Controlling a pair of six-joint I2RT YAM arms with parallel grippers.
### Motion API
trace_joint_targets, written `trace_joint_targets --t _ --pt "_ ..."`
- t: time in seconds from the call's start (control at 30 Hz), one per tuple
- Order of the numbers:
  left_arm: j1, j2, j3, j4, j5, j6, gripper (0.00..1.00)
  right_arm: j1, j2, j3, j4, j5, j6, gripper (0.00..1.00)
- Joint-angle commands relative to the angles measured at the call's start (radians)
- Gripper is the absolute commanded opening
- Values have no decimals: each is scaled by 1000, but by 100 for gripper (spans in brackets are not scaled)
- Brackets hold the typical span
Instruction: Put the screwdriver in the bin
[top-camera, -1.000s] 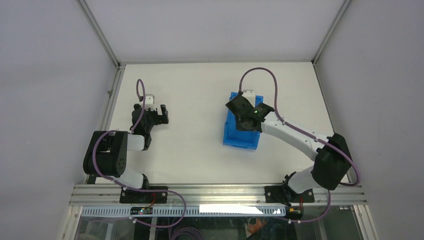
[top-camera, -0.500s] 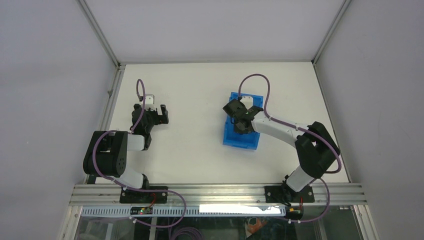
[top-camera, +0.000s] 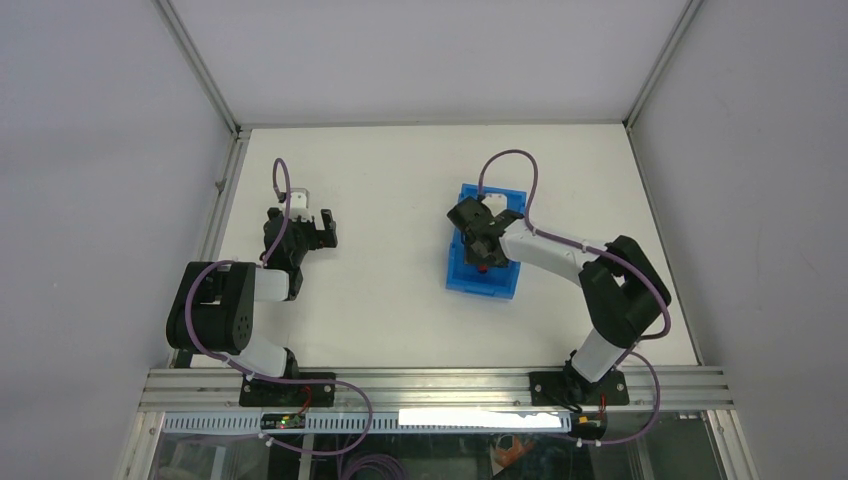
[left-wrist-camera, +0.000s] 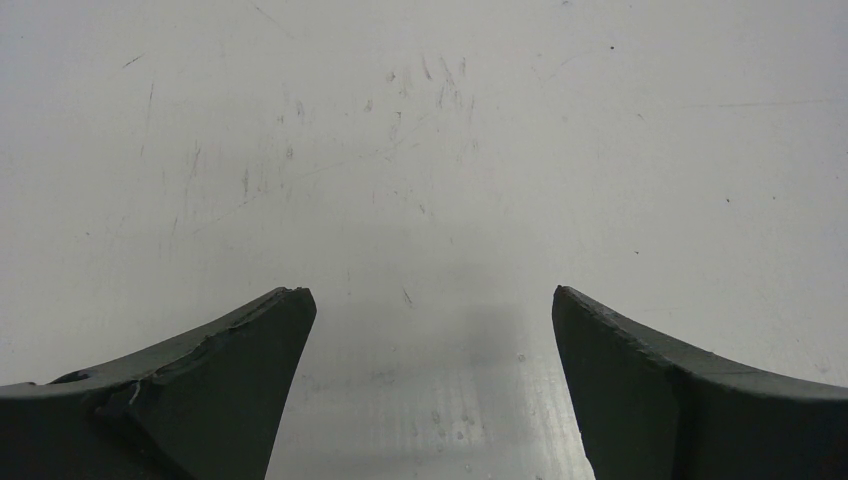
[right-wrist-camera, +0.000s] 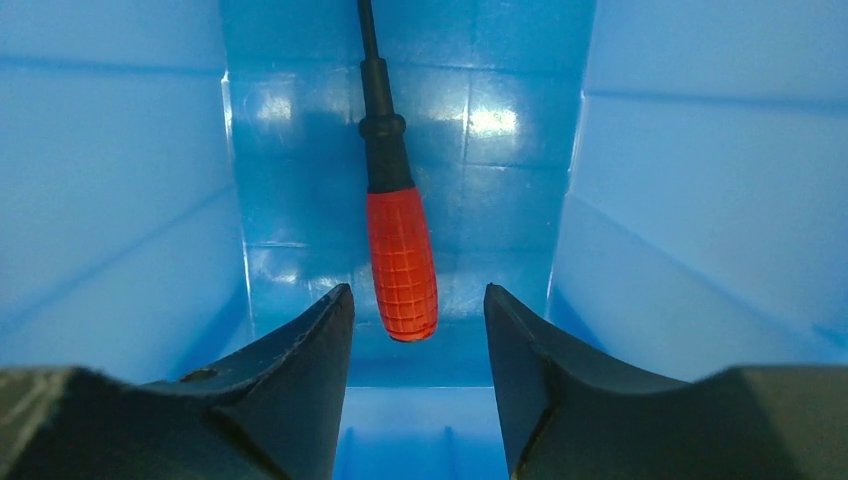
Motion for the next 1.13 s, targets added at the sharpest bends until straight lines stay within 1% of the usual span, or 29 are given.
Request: trace_joint_targets --t 0.0,0.1,0.17,0.23,0.27,0.37,0.47,0.53,0.67,0.8,0.9,1.0,1.1 --pt "-8 -28 1 27 0 -17 99 -1 -61 72 -27 52 -17 54" --pt "-8 -28 1 27 1 -17 99 -1 -118 130 -66 78 -52 62" --pt "-8 -29 1 27 0 -17 99 -2 -155 160 -78 91 -88 69" --pt "-8 -28 1 27 -1 -17 99 -2 -190 179 -75 96 -136 96" --pt "-8 -29 1 27 1 -18 99 -5 -208 188 -79 101 -161 99" --pt "-8 -29 1 27 1 -17 99 -31 -247 195 -112 132 -198 99" --pt "-8 -29 1 26 1 -17 99 -106 -292 177 -149 146 -227 99" --pt "-8 -29 1 27 0 -18 99 -176 -332 146 -160 148 -248 99" --pt "-8 -28 1 27 0 -18 99 -359 -422 68 -155 81 -295 99" --pt "-9 -29 1 27 -1 -17 99 -479 -524 -19 -119 41 -333 99" --pt "-9 -28 1 27 1 -16 99 -525 -572 -62 -106 32 -322 99" --pt "-8 -28 1 27 0 -17 99 -534 -595 -87 -91 6 -317 99" --pt "-9 -28 1 27 0 -17 99 -536 -598 -90 -96 14 -300 99"
